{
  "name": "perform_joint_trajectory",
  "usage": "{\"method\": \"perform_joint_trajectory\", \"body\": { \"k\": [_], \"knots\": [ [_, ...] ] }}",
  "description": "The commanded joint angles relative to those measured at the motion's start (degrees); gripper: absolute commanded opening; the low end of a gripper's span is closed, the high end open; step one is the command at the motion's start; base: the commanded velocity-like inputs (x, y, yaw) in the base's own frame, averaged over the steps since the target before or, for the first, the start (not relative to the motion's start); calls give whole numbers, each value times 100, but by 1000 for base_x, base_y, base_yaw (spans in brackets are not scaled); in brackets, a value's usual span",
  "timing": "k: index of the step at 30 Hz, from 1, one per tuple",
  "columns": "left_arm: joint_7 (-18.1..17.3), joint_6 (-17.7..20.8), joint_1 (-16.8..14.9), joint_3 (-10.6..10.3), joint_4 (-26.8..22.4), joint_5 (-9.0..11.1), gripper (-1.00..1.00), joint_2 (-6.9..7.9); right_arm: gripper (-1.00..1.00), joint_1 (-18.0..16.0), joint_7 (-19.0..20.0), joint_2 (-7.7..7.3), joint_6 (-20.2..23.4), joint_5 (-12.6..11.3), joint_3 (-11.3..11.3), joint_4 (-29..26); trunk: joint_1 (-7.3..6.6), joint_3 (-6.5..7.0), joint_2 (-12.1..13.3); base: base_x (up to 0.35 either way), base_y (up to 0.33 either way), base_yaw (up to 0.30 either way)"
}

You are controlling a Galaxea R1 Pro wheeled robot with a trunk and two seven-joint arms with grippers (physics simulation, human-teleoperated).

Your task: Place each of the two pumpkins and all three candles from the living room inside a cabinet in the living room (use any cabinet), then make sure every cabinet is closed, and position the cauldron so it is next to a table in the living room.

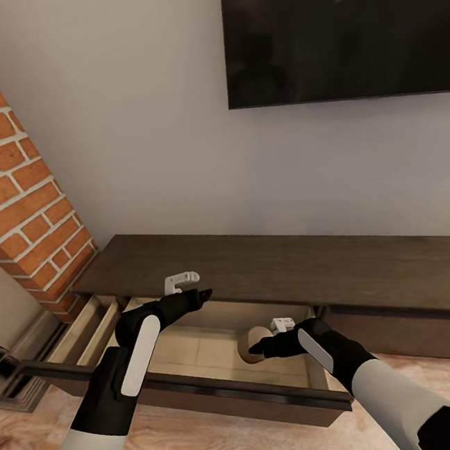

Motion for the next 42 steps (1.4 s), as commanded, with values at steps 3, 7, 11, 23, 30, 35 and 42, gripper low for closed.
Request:
{"method": "perform_joint_trajectory", "body": {
  "k": [3,7,11,23,30,35,42],
  "knots": [
    [56,19,-3,-2,-5,61,100,0,-100,-4,24,-4,13,22,9,-5,43,-41,-82,0,0,0],
    [56,19,-3,-7,-5,61,100,0,-100,-4,22,-10,14,18,9,-6,131,-113,-243,0,0,0],
    [56,19,-3,-7,-5,61,100,0,-100,-4,16,-11,18,21,2,-4,219,-203,-403,0,0,0],
    [56,19,-3,-3,-5,61,100,0,-100,-4,15,-11,19,22,9,-5,307,-375,-564,0,0,0],
    [56,19,-3,-2,-5,61,100,0,-100,-4,18,-10,19,22,7,-6,307,-388,-564,160,0,0],
    [56,19,-3,-2,-5,61,100,0,-100,-4,15,-5,19,27,7,-5,307,-388,-564,187,0,0],
    [56,19,-3,-2,-5,61,100,0,-100,-4,-79,49,33,391,10,-2,307,-388,-564,19,0,0]
  ]
}}
